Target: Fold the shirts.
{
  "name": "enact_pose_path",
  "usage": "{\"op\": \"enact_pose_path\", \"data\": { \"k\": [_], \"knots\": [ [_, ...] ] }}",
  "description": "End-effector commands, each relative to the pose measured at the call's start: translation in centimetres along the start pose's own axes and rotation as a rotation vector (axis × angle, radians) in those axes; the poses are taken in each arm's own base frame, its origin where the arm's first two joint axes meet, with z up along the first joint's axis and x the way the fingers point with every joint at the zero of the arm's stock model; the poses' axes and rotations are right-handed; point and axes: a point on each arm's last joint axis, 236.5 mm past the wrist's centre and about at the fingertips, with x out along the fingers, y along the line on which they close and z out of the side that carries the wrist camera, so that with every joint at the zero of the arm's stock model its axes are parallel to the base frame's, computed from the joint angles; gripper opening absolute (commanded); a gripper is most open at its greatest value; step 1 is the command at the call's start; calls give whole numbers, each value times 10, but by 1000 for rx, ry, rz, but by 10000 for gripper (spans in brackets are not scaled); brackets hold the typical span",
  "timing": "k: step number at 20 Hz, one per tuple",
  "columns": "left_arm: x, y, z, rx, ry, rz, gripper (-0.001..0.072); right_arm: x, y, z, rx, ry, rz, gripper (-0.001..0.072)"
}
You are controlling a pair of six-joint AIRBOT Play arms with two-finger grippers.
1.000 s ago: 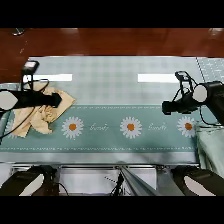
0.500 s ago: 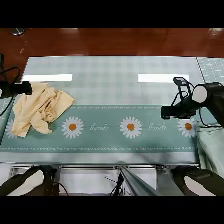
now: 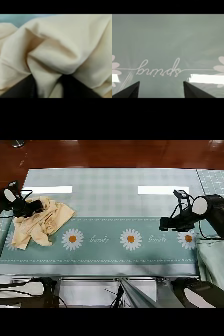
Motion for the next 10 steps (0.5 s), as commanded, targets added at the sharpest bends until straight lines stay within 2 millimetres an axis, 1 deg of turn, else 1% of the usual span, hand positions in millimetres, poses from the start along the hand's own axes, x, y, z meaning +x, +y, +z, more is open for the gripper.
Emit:
{"op": "enact_pose_path", "data": {
  "k": [1, 2, 3, 5, 6, 7, 8, 10],
  "knots": [
    [-10, -52, -28, 23, 166, -219, 24, -3, 2, 0, 3, -8, 8, 625],
    [-28, -71, -19, 22, 140, -298, 24, -8, 2, 1, -5, -29, 12, 624],
    [-50, -88, -3, 9, 84, -365, 24, -17, 3, 3, -11, -60, 17, 625],
    [-120, -116, 40, -3, -112, -484, 24, -42, 4, 7, -19, -155, 30, 625],
    [-166, -127, 60, 17, -233, -523, 24, -55, 4, 8, -21, -200, 41, 625],
    [-215, -136, 72, 60, -348, -552, 24, -69, 5, 7, -25, -248, 52, 625],
    [-260, -143, 76, 115, -448, -570, 24, -82, 6, 6, -24, -291, 64, 625],
    [-346, -156, 71, 204, -635, -608, 24, -106, 7, 2, -21, -375, 86, 624]
  ]
}}
